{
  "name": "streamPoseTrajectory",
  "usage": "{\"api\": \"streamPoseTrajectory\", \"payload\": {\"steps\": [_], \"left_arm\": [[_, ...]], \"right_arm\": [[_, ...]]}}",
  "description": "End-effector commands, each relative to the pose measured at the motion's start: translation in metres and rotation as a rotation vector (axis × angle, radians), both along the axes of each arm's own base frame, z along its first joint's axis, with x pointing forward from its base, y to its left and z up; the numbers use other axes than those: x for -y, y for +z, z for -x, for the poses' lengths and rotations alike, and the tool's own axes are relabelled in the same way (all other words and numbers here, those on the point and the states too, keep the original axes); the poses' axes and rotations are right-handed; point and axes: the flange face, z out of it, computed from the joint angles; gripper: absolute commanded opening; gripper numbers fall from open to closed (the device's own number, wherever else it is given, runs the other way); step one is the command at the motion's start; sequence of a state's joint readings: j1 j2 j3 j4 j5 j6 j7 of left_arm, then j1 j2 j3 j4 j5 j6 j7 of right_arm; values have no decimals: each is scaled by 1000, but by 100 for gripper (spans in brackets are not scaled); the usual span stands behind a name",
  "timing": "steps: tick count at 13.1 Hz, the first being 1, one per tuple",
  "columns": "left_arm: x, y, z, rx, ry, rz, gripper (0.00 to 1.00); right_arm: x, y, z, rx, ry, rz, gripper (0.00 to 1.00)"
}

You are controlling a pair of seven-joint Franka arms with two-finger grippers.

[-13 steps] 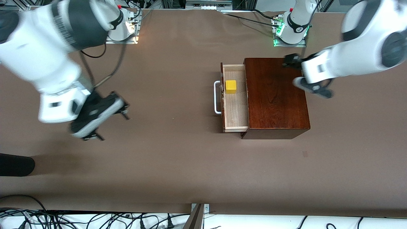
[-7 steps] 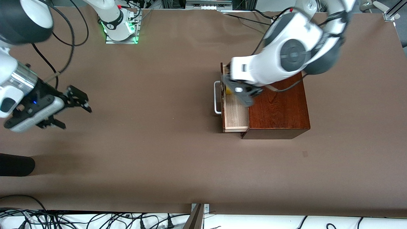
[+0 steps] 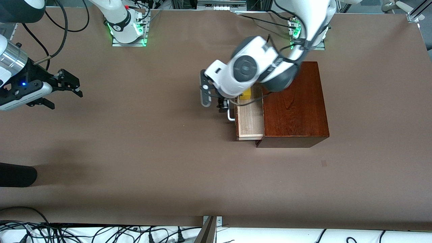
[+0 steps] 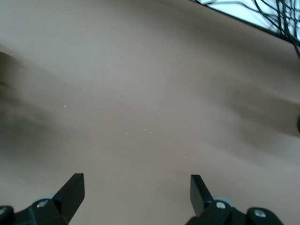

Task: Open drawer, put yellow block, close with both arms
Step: 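Raise the right gripper away while the left gripper reaches the drawer front, then push the drawer shut into the box with the left gripper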

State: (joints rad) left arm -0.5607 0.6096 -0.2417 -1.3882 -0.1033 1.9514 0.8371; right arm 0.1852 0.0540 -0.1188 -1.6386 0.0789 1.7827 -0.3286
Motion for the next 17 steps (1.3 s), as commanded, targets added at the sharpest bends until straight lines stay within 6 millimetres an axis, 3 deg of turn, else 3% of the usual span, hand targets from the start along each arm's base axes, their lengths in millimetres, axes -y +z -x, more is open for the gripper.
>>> {"api": "streamPoseTrajectory", "payload": {"steps": [1, 3, 6, 13, 17], "left_arm": [[29, -33, 19, 85, -160, -91, 100], [21, -53, 24, 102, -203, -170, 100], [-13, -72, 14, 42, -184, -294, 100], [-68, -60, -5, -14, -155, -496, 100], [-76, -54, -6, -7, -162, -546, 100]], "right_arm": [[-4, -1, 15, -69, -68, 64, 100], [-4, 1, 20, -86, -102, 68, 100], [6, 4, 26, -115, -175, 65, 100], [5, 12, 23, -106, -181, 63, 100], [5, 9, 23, -157, -196, 74, 100]]}}
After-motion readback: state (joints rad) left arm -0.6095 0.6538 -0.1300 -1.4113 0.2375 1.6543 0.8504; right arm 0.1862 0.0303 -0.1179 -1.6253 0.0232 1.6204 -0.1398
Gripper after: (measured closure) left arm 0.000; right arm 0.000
